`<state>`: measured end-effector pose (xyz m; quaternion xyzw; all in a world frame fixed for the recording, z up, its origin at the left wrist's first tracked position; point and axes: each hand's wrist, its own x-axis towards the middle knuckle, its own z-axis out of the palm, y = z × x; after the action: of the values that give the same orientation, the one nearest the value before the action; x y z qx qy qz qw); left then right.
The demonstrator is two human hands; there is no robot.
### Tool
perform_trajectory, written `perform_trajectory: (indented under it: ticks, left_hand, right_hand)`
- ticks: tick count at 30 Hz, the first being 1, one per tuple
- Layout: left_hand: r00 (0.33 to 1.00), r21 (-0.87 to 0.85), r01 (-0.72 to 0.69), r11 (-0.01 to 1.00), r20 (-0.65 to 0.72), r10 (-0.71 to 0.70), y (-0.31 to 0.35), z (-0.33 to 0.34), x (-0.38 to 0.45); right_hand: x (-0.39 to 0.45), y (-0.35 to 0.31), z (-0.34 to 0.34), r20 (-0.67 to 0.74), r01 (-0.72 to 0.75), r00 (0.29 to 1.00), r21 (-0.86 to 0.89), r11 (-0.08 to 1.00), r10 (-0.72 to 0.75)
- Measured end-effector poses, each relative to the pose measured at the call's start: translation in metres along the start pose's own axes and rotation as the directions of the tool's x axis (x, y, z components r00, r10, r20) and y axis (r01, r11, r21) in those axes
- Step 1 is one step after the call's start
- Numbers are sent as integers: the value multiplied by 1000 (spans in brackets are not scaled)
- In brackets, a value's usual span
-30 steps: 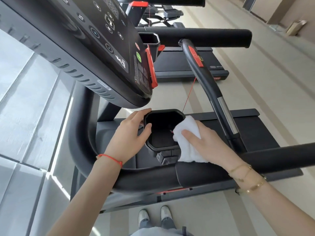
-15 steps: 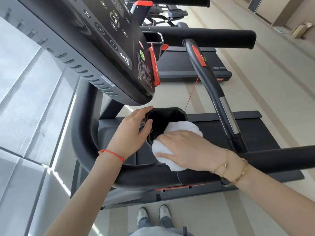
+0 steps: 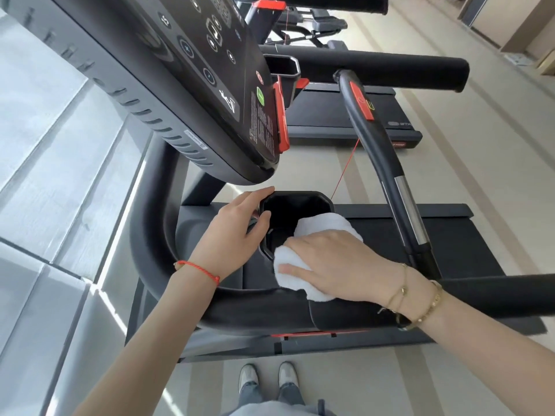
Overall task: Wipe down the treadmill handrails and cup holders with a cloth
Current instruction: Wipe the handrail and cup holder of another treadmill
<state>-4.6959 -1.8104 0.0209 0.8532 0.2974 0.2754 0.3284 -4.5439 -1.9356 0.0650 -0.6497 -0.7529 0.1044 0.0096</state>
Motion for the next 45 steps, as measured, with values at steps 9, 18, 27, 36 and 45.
perform_trajectory:
  ticks: [9, 18, 27, 36, 45]
  left_hand:
    - [1000, 37, -14, 999, -21, 15, 0, 1, -1]
    - [1000, 141, -7, 990, -22, 10, 10, 0, -6]
    - [996, 231, 88, 969, -54, -78, 26, 7, -15]
    - [992, 193, 115, 974, -80, -102, 26, 12, -17]
    - [991, 206, 111, 972, -91, -94, 27, 12, -16]
  right_hand:
    - [2, -21, 12, -160, -77, 984, 31, 997, 81]
    - [-43, 0, 4, -106, -177, 969, 343, 923, 225]
    - [-49, -8, 19, -243, -330, 854, 432, 840, 460]
    - [3, 31, 10, -222, -329, 852, 480, 814, 475]
    - [-22, 49, -14, -575, -334, 597, 456, 825, 559]
